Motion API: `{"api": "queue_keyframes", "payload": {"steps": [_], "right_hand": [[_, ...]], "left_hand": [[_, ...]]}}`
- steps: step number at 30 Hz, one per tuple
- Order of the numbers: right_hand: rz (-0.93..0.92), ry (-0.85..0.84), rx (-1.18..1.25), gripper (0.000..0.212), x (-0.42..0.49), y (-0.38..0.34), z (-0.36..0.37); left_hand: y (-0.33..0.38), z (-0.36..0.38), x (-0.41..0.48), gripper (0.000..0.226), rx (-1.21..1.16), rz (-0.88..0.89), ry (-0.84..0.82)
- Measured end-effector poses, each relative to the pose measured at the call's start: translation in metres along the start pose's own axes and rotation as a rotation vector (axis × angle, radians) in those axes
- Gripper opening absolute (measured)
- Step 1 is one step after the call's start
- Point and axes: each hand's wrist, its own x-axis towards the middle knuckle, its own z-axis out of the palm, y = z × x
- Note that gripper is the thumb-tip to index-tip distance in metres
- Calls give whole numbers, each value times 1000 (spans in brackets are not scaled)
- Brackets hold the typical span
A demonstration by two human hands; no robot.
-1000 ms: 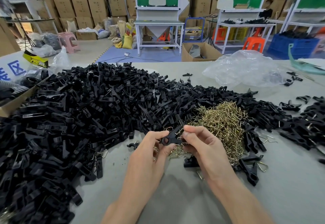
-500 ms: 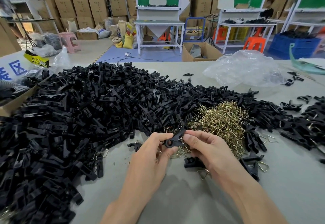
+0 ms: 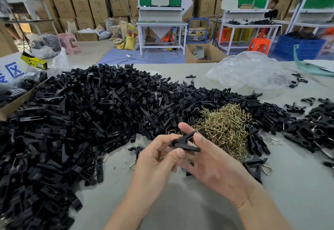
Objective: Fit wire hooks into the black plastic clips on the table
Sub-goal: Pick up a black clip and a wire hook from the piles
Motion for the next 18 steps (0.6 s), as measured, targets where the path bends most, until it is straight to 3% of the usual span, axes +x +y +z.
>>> {"api": "queue_keyframes", "payload": {"steps": [6,10,15,18], "right_hand": [[4,-40,107,62,10,18,12],[25,49,182,59,14,24,10],[58,212,335,51,24,27,7],[89,218,457,43,26,27,7]], "left_hand": [[-1,14,-2,27,-151,-63,-56],[0,10,-2,27,-30,-31,-115],[-8,16,-2,27,-59,-138,-91],[-13,17,-1,31,-95,-180,-87]]}}
